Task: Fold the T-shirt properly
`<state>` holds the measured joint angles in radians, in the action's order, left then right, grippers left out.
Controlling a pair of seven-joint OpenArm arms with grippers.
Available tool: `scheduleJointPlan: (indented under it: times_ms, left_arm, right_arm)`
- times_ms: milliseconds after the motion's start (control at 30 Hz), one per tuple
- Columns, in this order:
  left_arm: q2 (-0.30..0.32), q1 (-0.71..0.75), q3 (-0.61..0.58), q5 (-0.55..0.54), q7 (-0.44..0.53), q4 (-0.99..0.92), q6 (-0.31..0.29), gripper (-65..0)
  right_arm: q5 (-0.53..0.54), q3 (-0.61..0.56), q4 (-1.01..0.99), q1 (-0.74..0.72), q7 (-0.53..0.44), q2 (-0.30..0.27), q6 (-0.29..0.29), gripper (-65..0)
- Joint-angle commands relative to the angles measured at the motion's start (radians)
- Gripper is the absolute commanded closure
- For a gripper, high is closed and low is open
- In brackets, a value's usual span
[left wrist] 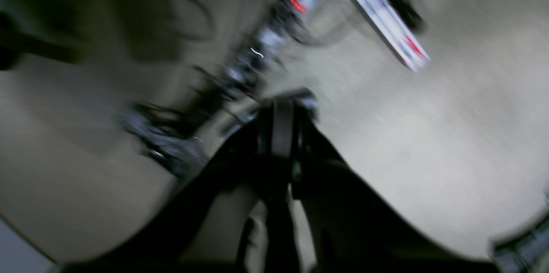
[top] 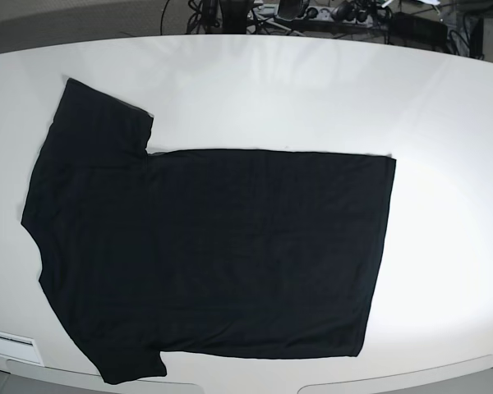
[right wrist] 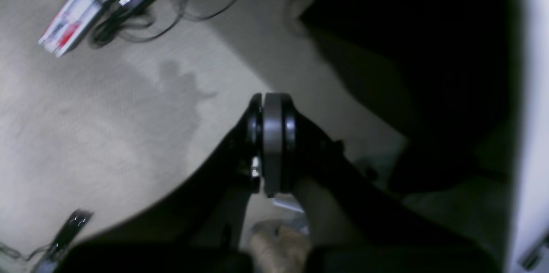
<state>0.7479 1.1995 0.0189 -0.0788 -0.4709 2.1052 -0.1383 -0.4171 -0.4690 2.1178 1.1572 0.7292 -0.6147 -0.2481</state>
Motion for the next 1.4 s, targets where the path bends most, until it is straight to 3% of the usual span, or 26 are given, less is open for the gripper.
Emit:
scheduleJointPlan:
  times_ms: [0,267,433,533,667,767,867,967,1033,1200,1267,1300,1367]
  left_arm:
    - [0.003,0.031,0.033,-0.012,0.006,0.045,-0.006,0.0]
    - [0.003,0.085,0.234,-0.03,-0.005,0.233,-0.022,0.0]
    - [0.003,0.065,0.272,-0.03,0.037,0.249,-0.022,0.0]
    - [0.01,-0.008,0.271,-0.025,0.048,0.249,-0.03,0.0]
    - [0.077,-0.131,0.271,-0.026,0.056,0.233,-0.03,0.0]
    - [0.12,-0.209,0.271,-0.019,0.123,0.184,-0.059,0.0]
    - [0.157,-0.287,0.267,0.034,0.198,0.103,-0.111,0.0]
    - [0.212,-0.355,0.236,0.127,0.216,0.023,-0.148,0.0]
    - [0.251,-0.391,0.191,0.244,0.249,-0.034,-0.159,0.0]
    - [0.325,-0.492,0.032,0.425,0.45,-0.19,-0.159,0.0]
    - [0.334,-0.545,-0.04,0.461,0.48,-0.225,-0.163,0.0]
    - [0.336,-0.574,-0.074,0.479,0.478,-0.235,-0.166,-1.8]
    - [0.336,-0.632,-0.129,0.495,0.478,-0.252,-0.182,-15.7]
  right_arm:
    - [-0.042,0.0,0.045,0.03,0.013,-0.004,-0.025,0.0]
    - [-0.198,0.0,0.238,0.09,0.044,-0.006,-0.116,0.0]
    - [-0.296,0.0,0.238,0.078,0.041,-0.006,-0.116,0.0]
    - [-0.3,0.0,0.238,0.017,-0.004,-0.006,-0.041,0.0]
    - [-0.204,0.0,0.238,-0.126,-0.08,-0.006,0.073,0.0]
    - [-0.106,0.0,0.238,-0.242,-0.083,-0.006,0.126,0.0]
    - [-0.077,0.0,0.238,-0.327,-0.091,-0.006,0.15,0.0]
    - [-0.076,0.0,0.238,-0.372,-0.096,-0.006,0.182,0.0]
    - [-0.076,0.0,0.238,-0.377,-0.108,-0.006,0.211,0.0]
    - [-0.076,0.0,0.238,-0.376,-0.109,0.001,0.203,0.0]
    - [-0.077,0.0,0.238,-0.377,-0.109,0.005,0.203,0.0]
    - [-0.077,0.001,0.238,-0.377,-0.109,0.005,0.203,0.0]
    - [-0.076,0.009,0.217,-0.377,-0.109,0.005,0.202,0.0]
